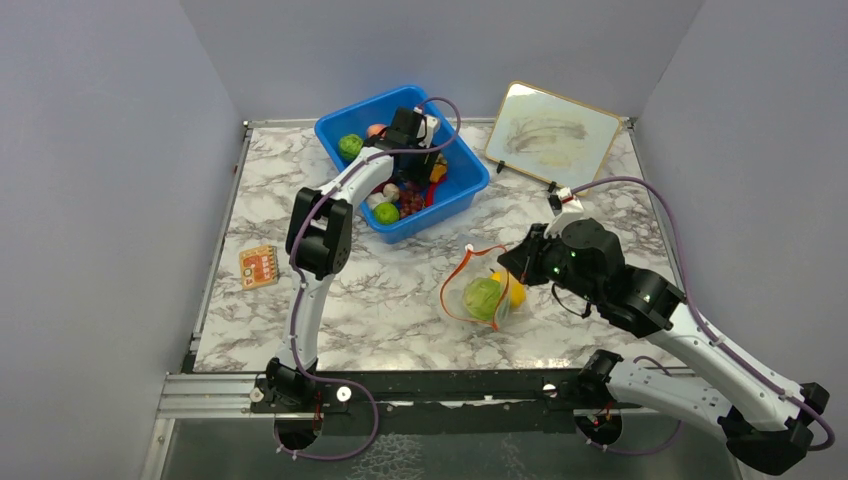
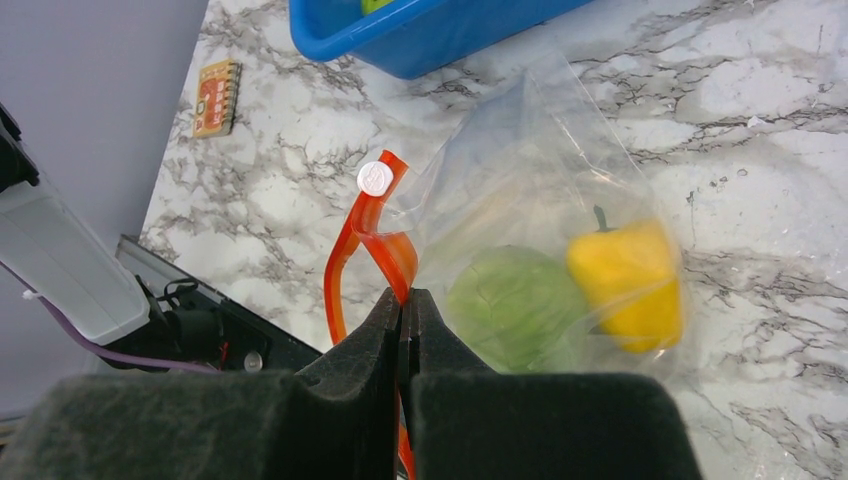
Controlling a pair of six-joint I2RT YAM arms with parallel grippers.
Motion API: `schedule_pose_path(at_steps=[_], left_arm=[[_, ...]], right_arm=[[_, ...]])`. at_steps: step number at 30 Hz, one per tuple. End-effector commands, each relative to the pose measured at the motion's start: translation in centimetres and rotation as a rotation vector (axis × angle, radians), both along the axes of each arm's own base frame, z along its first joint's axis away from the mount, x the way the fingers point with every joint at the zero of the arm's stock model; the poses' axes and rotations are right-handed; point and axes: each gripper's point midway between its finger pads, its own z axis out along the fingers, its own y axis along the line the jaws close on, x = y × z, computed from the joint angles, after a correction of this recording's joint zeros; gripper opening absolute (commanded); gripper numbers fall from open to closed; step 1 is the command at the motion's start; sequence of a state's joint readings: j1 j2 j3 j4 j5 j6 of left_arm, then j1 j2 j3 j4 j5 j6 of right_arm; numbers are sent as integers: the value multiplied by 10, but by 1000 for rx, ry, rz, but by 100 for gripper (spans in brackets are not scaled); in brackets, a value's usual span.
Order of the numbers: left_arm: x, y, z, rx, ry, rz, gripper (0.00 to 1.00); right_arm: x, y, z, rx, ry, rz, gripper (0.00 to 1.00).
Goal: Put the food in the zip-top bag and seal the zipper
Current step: Pick up the fake vegetable from the bin.
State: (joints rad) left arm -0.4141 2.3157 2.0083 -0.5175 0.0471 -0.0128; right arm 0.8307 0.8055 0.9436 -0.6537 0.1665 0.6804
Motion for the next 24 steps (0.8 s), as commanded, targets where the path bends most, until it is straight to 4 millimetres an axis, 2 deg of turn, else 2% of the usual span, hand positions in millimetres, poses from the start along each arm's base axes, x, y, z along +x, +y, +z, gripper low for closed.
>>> schedule_pose_path(at_steps=[1, 6, 10, 15, 24], left_arm=[[-5, -3, 28, -33, -17, -13, 47], [-12, -2, 47, -57, -30, -8, 47], [-23, -3, 64, -93, -33, -7, 42], [-38, -3, 88, -145, -38, -10, 41], [-83, -7, 122, -262, -12, -52, 39]], right_arm=[[2, -2, 17, 43, -34, -22, 1], [3, 3, 19, 58, -36, -7, 1], [3, 8, 18, 72, -33, 5, 1], [4, 12, 14, 74, -17, 10, 1], [7, 16, 7, 75, -4, 7, 1]])
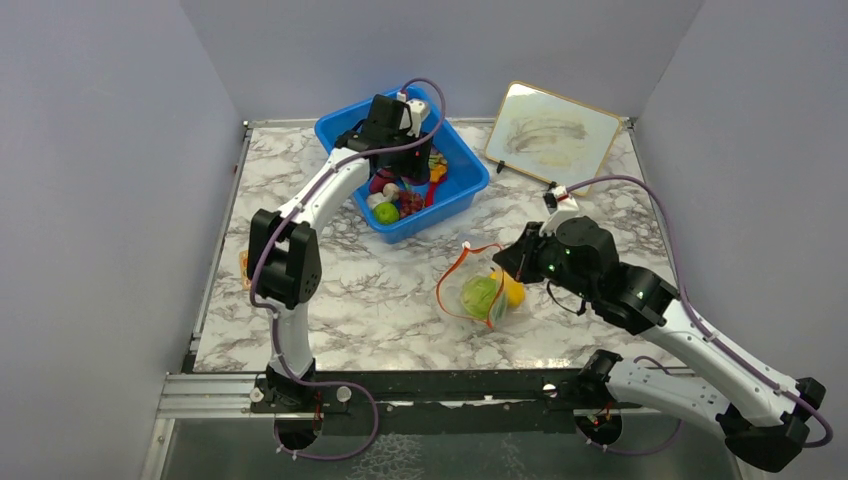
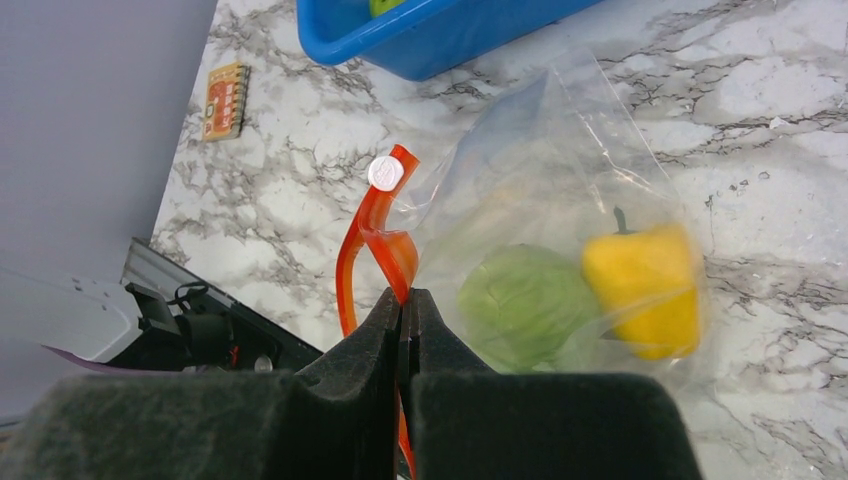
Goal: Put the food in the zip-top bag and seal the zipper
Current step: Pick up the fake vegetable from the bin.
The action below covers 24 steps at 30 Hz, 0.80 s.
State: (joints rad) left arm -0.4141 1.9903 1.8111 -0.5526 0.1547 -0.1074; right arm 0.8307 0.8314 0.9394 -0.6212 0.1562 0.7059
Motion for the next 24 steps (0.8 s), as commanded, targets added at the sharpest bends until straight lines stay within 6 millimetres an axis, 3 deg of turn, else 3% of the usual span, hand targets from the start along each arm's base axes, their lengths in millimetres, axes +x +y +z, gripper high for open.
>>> schedule_pose_path(at_steps=[1, 10, 17, 24], left_arm=[[-31, -8, 32, -111, 2, -55, 39], [-102, -7, 80, -284, -52, -147, 39], [-166, -4, 92, -375, -60, -277, 39], [-238, -19, 110, -626, 2, -468, 39]], right_arm=[[4, 8, 8, 49, -17, 5, 1], [7, 12, 5, 61, 7, -12, 1], [8, 13, 11, 100, 18, -39, 1], [12, 15, 17, 115, 6, -50, 1]])
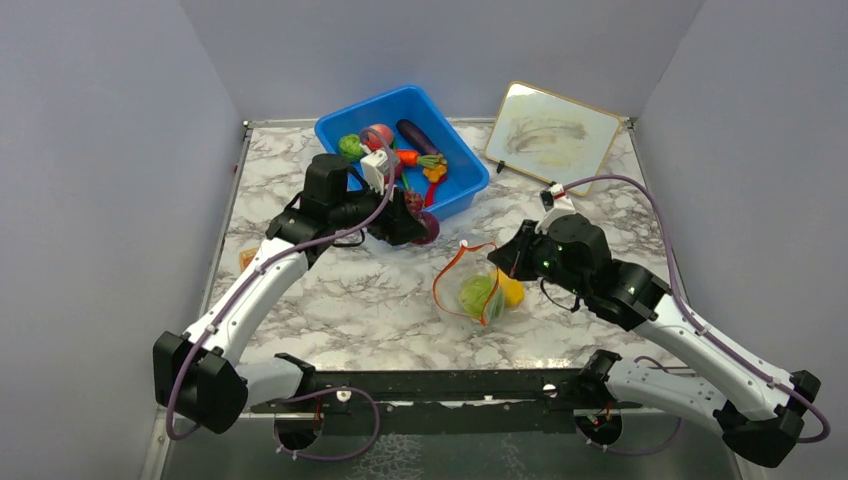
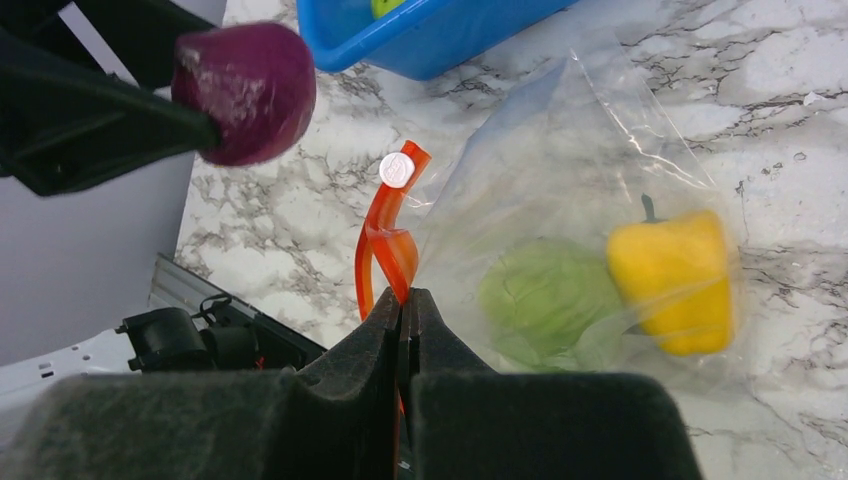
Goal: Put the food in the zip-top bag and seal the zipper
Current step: Pick up the fake vegetable from the bin, then place the fake vegetable in the zipper food storage bag.
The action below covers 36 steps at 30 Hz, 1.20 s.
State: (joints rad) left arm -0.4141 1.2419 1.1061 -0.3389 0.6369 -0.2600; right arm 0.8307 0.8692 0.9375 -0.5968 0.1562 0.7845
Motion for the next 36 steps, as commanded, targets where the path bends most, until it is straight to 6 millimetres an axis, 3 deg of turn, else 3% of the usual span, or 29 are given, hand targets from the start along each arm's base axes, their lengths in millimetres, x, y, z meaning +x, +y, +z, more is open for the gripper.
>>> schedule_pose_path(at_steps=[1, 9, 15, 20, 25, 32, 34, 36], left_arm=[[-47, -17, 28, -201, 12, -186, 39], [-86, -24, 19, -252, 50, -284, 39], [-105, -47, 18, -299, 79, -332, 39], [-100, -64, 2, -277, 88, -296, 39], [-82, -64, -20, -227, 85, -204, 37], [-70, -67, -35, -190, 107, -161, 37], [-69, -68, -36, -188, 116, -160, 43], [-69, -69, -34, -192, 118, -162, 56]], right_arm=[[8, 6, 22, 68, -50, -16, 1], [10, 13, 29, 77, -56, 6, 1], [10, 16, 26, 78, -48, 14, 1], [8, 18, 29, 91, -51, 26, 1], [3, 23, 36, 104, -71, 78, 1], [-2, 29, 42, 130, -87, 121, 1], [-2, 31, 44, 137, -89, 134, 1], [-3, 32, 44, 140, -88, 136, 1]])
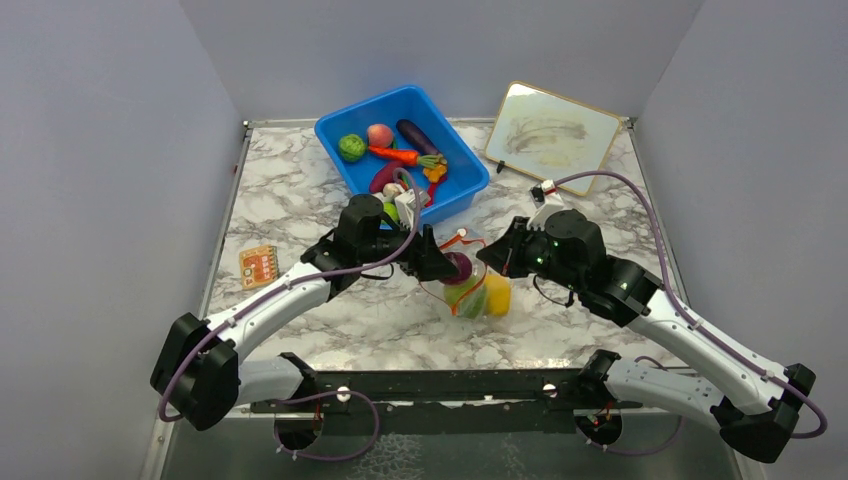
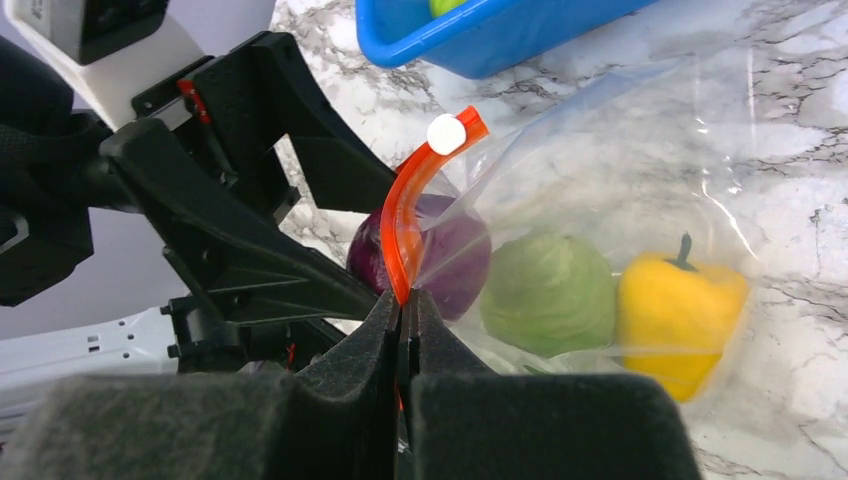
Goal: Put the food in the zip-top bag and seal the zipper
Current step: Place the fake vegetable in the zipper food storage bag.
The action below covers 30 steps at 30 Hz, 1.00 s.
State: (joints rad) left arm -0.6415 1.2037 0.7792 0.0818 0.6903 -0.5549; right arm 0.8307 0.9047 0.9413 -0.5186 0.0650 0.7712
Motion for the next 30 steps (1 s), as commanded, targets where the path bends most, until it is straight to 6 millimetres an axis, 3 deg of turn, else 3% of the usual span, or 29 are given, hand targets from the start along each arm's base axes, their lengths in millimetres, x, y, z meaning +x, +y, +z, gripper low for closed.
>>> schedule_pose_path(at_steps=[1, 7, 13, 17, 22, 26, 30], left_arm=[[6, -5, 12, -22, -38, 13, 62], [7, -1, 20, -28, -57, 41, 88], [9, 6, 30, -6, -106, 67, 93], [18, 22, 25, 109, -148, 136, 91], [33, 52, 0, 289, -188, 259, 79], [27, 49, -18, 306, -152, 217, 65], [22, 38, -27, 274, -118, 163, 63]], right_arm=[[-1, 10, 36, 91, -74, 46, 1], [-1, 8, 28, 77, -57, 38, 1], [-1, 7, 25, 68, -52, 31, 1], [0, 4, 26, 63, -53, 15, 1], [0, 2, 28, 67, -56, 11, 1], [0, 3, 29, 69, -59, 10, 1], [1, 4, 28, 67, -58, 11, 1]])
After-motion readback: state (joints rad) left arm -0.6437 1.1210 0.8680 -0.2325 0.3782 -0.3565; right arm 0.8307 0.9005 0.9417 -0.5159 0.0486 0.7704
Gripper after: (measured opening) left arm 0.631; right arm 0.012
